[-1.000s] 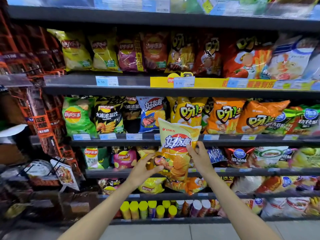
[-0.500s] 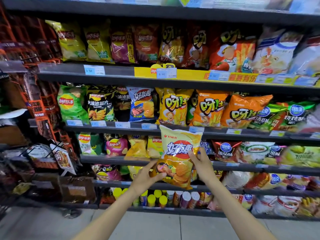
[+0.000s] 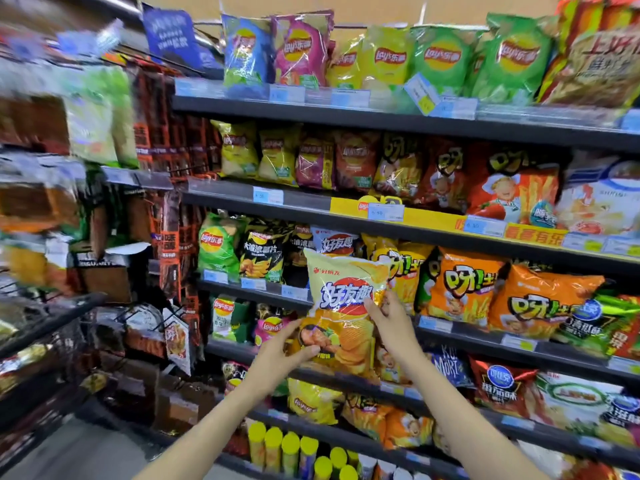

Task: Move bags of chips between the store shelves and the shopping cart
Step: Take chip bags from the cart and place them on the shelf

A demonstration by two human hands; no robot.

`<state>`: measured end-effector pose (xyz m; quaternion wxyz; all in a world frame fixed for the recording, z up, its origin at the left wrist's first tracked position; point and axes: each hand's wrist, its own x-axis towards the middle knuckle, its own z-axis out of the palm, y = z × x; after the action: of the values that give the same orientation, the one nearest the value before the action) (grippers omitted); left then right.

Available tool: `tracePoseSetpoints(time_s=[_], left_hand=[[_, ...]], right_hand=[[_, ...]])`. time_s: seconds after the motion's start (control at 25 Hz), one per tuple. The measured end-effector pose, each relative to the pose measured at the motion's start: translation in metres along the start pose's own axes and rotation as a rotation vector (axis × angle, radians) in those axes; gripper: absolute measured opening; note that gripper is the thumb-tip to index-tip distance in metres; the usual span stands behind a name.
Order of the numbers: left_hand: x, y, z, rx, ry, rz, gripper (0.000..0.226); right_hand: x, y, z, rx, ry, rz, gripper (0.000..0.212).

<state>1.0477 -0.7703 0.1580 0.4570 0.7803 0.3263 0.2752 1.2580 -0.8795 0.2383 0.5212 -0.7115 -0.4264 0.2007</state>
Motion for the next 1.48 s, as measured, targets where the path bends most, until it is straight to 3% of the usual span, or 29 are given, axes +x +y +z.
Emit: tracePoseSetpoints(time_s=[0.2,0.4,0.56,0.68,1.04,1.24,1.48], left_hand=[[0.017,0.003,-0.074,0.008,0.063,0.031,0.074],[0.049,0.0,-0.14,0.033,0.089,0.105,0.084],[0.079,0.008,-0.173,0.043,0.033,0.188,0.074],[0.097,0.016,-0.18,0.03,-0.003,0.249,0.058],[0.141,0.036,-0.164,-0.046,-0.238,0.377,0.063],[0.138,0.039,-0.123,-0.074,-0.307,0.39,0.064],[0.132,0.025,-0.074,-0.085,-0.354,0.334,0.069]], right_hand=[[0.035,-0.055,0.051,0.007,-0.022,-0.097,0.05],[0.065,-0.097,0.094,0.01,0.023,-0.145,0.056],[0.079,-0.128,0.104,-0.024,0.11,-0.17,0.049],[0.087,-0.136,0.103,-0.049,0.192,-0.153,0.059],[0.067,-0.144,0.078,-0.068,0.392,-0.081,0.077],[0.039,-0.131,0.055,-0.067,0.444,-0.019,0.056],[0.028,-0.086,0.035,-0.097,0.467,0.051,0.076]])
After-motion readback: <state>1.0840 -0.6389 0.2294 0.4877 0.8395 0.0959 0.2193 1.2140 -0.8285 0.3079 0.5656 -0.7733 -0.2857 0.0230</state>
